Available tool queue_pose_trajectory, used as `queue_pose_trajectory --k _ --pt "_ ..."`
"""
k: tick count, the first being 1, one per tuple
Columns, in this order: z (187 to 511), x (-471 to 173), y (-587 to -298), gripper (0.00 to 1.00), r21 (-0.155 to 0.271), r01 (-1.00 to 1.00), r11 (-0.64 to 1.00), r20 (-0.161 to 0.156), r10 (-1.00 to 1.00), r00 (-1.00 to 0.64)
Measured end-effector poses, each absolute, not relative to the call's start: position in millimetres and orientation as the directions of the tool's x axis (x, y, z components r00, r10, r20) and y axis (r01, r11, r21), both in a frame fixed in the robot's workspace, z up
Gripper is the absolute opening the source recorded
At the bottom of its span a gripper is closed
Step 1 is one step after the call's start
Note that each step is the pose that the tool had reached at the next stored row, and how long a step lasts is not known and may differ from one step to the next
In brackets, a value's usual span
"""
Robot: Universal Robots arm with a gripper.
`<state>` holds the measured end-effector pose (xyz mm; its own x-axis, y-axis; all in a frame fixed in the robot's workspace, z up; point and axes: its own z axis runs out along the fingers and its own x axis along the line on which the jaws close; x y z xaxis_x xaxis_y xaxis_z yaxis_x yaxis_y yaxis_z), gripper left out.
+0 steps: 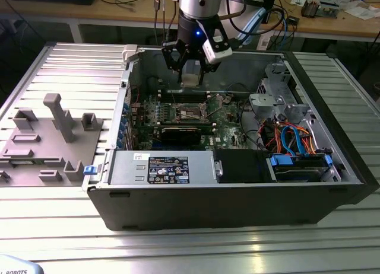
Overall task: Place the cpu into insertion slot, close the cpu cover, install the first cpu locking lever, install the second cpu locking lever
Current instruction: 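Place the cpu into insertion slot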
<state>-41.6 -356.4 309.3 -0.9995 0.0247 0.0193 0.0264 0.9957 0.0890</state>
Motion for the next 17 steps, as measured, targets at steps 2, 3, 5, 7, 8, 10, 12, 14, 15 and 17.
queue_pose_trajectory --k 2,3,5,7,8,10,12,14,15,17 --pt "309.0 -41.6 -356.4 0.55 0.089 0.026 0.996 0.019 0.025 -1.000" --pt "308.9 -41.6 -356.4 0.55 0.089 0.026 0.996 0.019 0.025 -1.000" --pt "308.5 -41.6 -356.4 0.55 0.089 0.026 0.996 0.019 0.025 -1.000" --pt "308.1 -41.6 -356.4 0.55 0.089 0.026 0.996 0.019 0.025 -1.000" --pt "307.9 -41.6 -356.4 0.55 0.089 0.026 0.996 0.019 0.025 -1.000" --pt "307.5 -41.6 -356.4 0.55 0.089 0.026 0.996 0.019 0.025 -1.000" --pt "307.2 -41.6 -356.4 0.55 0.089 0.026 0.996 0.019 0.025 -1.000" --pt "306.8 -41.6 -356.4 0.55 0.089 0.026 0.996 0.019 0.025 -1.000" --pt "306.5 -41.6 -356.4 0.55 0.089 0.026 0.996 0.019 0.025 -1.000" --pt "306.1 -41.6 -356.4 0.55 0.089 0.026 0.996 0.019 0.025 -1.000"
